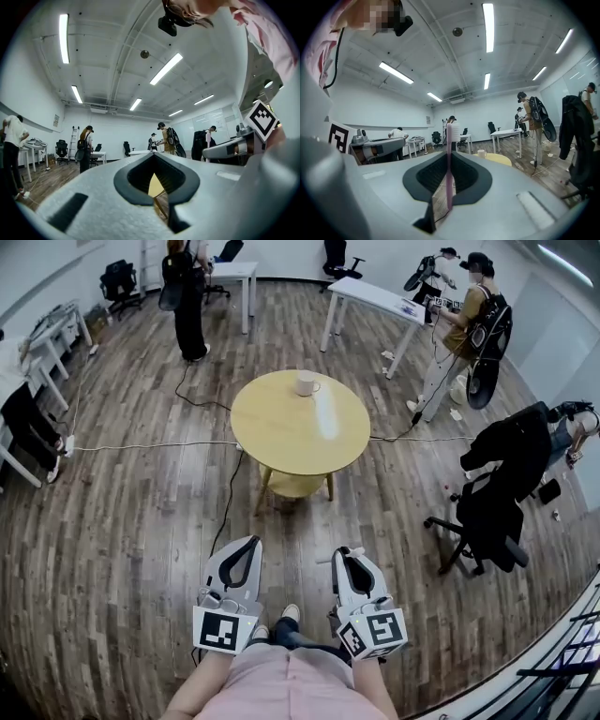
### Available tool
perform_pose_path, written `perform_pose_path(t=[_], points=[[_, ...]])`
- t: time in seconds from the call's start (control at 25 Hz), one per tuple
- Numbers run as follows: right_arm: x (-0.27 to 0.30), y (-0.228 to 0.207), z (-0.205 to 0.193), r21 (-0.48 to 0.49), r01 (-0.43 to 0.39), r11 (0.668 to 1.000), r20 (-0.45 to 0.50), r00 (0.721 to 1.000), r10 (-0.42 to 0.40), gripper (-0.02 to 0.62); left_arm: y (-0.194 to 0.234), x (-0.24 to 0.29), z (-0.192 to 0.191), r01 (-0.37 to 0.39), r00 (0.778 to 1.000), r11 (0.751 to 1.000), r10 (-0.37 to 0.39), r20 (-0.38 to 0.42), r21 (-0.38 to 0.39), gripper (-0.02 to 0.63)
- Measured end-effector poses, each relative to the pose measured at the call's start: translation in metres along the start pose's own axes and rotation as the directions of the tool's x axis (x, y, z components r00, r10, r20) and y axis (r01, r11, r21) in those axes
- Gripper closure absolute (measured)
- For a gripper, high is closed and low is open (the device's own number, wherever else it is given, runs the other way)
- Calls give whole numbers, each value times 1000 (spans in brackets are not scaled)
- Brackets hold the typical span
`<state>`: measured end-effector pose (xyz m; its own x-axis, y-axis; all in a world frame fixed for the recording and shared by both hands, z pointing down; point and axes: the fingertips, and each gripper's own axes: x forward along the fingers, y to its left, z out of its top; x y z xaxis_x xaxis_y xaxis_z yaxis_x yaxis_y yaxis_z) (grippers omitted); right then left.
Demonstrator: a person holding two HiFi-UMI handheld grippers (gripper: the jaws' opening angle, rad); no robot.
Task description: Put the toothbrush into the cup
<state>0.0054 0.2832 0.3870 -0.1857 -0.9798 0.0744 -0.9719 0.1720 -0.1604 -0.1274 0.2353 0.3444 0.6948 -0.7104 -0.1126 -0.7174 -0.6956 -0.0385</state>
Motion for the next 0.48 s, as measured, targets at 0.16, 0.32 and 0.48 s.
perform_pose_path(t=[0.16, 0.32, 0.48], points=[[21, -23, 6, -9, -22, 1000, 8, 1000, 23, 565, -2, 29, -1, -15, 1000, 1000, 15, 23, 6, 609], [38, -37, 9, -14, -45, 999, 8, 999, 45, 565, 2, 46, -7, -41, 999, 999, 41, 25, -9, 609], [50, -52, 13, -19, -62, 998, 4, 998, 62, 565, 6, 61, -10, -73, 997, 997, 73, 25, -10, 609]])
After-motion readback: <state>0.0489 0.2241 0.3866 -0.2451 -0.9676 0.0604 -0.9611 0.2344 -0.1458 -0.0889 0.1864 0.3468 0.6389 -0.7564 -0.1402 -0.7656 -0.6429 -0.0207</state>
